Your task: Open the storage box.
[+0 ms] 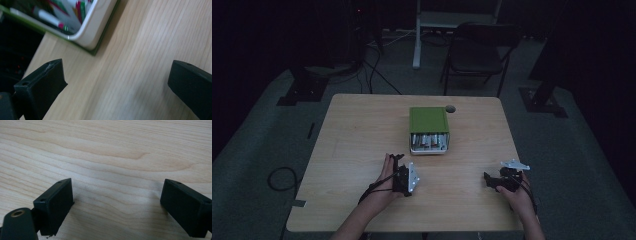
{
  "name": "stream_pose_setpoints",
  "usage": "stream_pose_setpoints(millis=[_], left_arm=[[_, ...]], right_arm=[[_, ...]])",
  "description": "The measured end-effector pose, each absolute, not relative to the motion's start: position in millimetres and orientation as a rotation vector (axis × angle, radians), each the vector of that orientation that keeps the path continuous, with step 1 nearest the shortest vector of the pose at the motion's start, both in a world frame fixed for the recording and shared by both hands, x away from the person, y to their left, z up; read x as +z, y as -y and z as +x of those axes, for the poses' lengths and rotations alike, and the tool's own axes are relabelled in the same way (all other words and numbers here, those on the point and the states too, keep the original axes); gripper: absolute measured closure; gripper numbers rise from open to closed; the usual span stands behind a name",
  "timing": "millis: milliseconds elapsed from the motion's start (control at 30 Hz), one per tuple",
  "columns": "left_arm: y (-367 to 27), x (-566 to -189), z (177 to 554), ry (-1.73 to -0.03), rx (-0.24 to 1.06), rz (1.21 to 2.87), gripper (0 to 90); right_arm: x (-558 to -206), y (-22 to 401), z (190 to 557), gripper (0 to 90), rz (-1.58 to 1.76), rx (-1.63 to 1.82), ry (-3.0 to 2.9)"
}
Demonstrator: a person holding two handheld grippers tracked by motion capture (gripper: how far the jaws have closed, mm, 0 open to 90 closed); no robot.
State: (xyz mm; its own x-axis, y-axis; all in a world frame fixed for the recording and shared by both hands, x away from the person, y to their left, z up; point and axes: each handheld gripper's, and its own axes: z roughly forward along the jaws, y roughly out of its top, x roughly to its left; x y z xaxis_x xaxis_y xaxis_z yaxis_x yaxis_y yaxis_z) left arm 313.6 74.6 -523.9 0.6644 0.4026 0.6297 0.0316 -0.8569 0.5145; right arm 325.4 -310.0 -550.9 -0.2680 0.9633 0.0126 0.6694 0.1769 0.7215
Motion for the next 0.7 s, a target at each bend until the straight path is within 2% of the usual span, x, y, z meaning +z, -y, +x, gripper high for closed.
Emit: stream_pose_setpoints(millis=[300, 367, 700], left_arm=[[-63, -522, 312, -0.255, 1.121, 2.421, 1.2], [-61, -522, 311, -0.222, 1.15, 2.411, 5.6], [-49, -519, 314, -0.072, 1.28, 2.417, 7.0]], right_arm=[[-551, 310, 326, 10.6, 1.532, 0.868, -2.008], [-551, 310, 326, 10.6, 1.533, 0.868, -2.008], [-551, 310, 325, 10.6, 1.532, 0.867, -2.008]])
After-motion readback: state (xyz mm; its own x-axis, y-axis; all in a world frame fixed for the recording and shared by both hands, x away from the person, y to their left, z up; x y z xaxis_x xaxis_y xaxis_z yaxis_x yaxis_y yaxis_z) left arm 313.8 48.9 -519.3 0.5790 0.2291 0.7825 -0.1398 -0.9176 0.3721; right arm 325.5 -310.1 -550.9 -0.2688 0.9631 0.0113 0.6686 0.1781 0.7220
